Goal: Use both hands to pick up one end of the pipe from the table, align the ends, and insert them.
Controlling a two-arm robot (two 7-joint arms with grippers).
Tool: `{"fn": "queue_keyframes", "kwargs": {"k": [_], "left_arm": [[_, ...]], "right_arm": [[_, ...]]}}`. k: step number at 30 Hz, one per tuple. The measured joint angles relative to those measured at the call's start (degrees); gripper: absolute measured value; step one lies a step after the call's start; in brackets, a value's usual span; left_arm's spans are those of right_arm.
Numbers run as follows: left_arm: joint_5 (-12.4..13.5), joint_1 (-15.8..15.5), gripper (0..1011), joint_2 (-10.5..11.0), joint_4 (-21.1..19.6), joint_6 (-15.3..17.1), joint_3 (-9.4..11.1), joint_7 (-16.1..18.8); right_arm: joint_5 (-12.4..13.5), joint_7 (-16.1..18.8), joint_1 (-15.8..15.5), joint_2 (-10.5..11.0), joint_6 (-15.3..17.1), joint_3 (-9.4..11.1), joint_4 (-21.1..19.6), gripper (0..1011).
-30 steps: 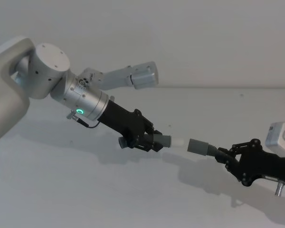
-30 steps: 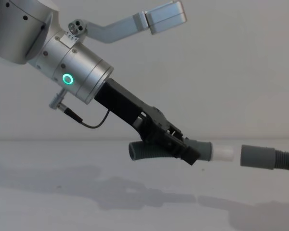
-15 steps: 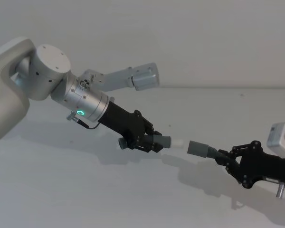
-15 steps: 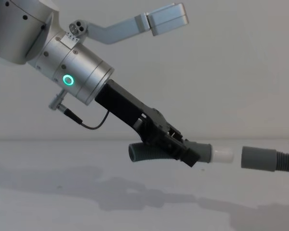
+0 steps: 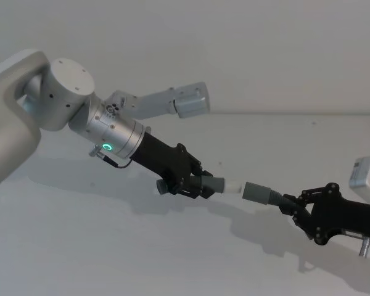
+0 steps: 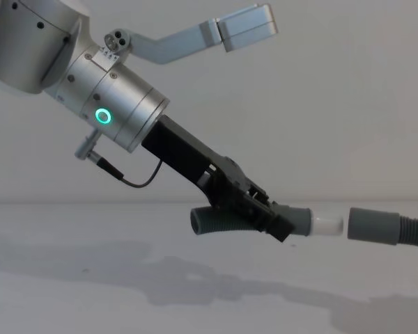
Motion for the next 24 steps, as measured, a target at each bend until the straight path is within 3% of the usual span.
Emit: {"fn": "queue_keyframes", "kwargs": {"k": [24], "left_arm": [[-1.51, 0.10, 355, 0.48, -1.57, 0.24, 0.71, 0.38]], "right_arm": [[1.07, -0.88, 0.51, 0.40, 0.98, -1.28, 0.41, 114]]}}
